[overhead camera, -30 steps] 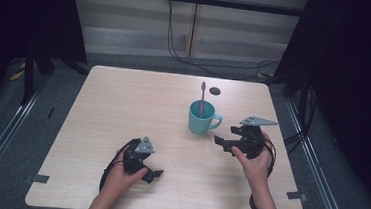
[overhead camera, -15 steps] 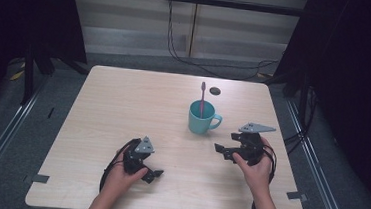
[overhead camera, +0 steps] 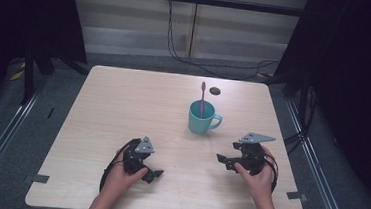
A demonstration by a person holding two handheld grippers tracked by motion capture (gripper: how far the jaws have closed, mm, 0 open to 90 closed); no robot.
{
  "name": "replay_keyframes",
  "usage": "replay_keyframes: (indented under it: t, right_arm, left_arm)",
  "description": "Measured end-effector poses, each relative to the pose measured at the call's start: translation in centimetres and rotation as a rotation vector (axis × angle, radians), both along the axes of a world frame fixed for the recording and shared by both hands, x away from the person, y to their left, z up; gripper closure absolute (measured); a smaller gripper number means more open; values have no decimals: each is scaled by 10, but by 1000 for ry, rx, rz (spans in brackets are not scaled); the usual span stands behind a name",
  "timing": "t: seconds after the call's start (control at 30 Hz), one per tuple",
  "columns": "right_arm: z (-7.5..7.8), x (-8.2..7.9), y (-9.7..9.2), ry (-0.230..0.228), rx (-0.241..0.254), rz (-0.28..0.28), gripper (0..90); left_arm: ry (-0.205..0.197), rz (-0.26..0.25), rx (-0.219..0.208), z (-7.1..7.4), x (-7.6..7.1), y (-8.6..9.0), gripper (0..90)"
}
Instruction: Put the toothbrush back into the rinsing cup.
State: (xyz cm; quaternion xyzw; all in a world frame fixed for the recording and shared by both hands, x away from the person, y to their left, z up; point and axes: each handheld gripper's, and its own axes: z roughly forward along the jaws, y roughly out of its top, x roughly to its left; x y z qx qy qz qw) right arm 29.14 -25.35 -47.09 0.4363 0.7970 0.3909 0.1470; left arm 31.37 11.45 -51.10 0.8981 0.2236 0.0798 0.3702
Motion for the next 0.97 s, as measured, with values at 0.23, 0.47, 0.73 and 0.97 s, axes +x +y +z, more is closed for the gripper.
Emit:
replay_keyframes:
  t: [0.23, 0.47, 0.73, 0.97]
  right_arm:
    - [-10, -6, 0, 15, 0, 7, 165]
    - [-17, -11, 1, 20, -21, 19, 167]
    - [-27, -15, 4, 26, -56, 21, 168]
    - [-35, -17, 7, 40, -119, 10, 156]
  left_arm:
    - [1, 1, -2, 0, 0, 0, 0]
    - [0, -1, 1, 0, 0, 0, 0]
    - [-2, 1, 1, 0, 0, 0, 0]
    - [-2, 1, 1, 0, 0, 0, 0]
